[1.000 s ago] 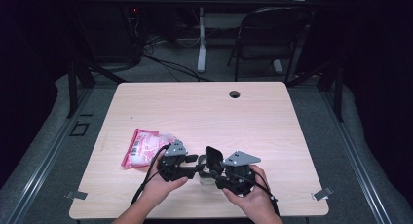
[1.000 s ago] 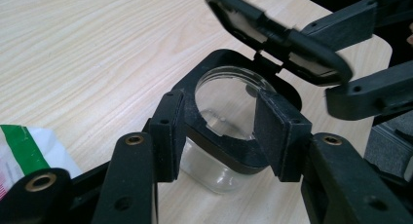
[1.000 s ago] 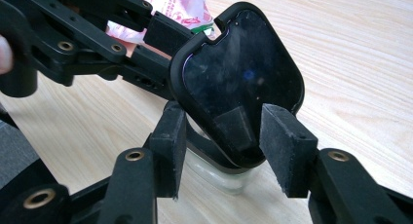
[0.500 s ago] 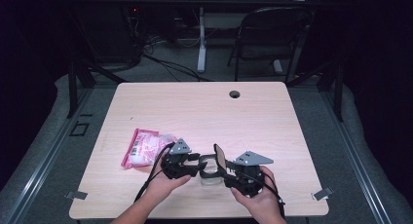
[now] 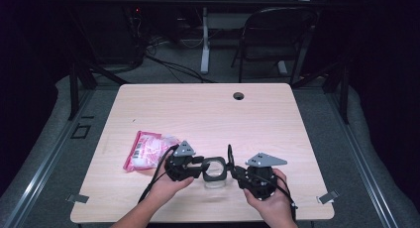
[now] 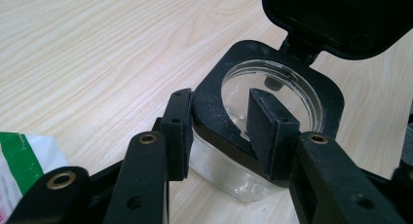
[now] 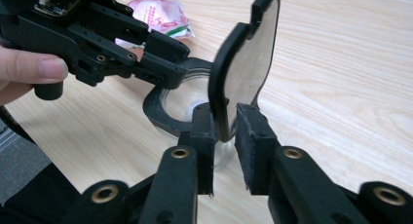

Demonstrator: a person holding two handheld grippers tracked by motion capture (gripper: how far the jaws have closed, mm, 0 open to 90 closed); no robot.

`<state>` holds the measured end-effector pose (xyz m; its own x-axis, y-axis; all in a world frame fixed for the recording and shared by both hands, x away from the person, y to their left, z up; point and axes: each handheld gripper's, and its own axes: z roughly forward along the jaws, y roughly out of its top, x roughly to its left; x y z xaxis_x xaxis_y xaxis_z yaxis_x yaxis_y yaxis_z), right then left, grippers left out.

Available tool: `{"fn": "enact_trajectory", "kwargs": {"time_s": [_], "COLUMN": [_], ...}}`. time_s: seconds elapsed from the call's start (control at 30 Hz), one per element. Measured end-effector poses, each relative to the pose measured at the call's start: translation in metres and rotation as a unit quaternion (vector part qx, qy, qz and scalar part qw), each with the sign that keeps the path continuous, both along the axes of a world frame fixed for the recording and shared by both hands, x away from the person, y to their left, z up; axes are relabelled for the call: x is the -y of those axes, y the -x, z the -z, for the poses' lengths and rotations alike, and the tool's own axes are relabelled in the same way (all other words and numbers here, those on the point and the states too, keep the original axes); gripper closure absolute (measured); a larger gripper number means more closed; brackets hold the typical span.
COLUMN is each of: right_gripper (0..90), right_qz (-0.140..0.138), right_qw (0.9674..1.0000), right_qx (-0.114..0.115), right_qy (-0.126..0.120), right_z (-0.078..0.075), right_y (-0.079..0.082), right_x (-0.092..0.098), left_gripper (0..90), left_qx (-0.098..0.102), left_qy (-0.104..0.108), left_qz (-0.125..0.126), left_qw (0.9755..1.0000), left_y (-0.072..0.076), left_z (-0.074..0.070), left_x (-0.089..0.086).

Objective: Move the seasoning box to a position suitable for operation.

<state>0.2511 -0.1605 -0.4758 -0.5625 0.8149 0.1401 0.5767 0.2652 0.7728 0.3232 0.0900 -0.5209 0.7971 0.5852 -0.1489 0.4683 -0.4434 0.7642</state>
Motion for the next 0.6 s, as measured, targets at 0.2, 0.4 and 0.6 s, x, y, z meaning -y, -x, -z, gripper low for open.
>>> {"fn": "enact_trajectory", "kwargs": {"time_s": [0.2, 0.4, 0.6], "right_gripper": [81.6, 82.1, 83.1], "right_qz": [0.003, 0.003, 0.008], "right_qw": [0.9998, 0.9998, 0.9999], "right_qx": [-0.017, -0.020, -0.011], "right_qy": [-0.005, -0.005, -0.008], "right_z": [-0.0010, -0.0010, 0.0006], "right_y": [-0.0024, -0.0027, -0.0033], "right_x": [0.0078, 0.0081, 0.0079], "left_gripper": [62.2, 62.1, 61.2], "left_qx": [0.002, 0.005, -0.003], "left_qy": [-0.002, -0.003, 0.006], "left_qz": [0.002, -0.002, -0.004], "left_qw": [1.0000, 1.0000, 1.0000], "left_y": [0.0002, 0.0006, 0.0004], "left_z": [0.0000, 0.0005, 0.0014], "left_x": [-0.0002, 0.0004, 0.0001]}}
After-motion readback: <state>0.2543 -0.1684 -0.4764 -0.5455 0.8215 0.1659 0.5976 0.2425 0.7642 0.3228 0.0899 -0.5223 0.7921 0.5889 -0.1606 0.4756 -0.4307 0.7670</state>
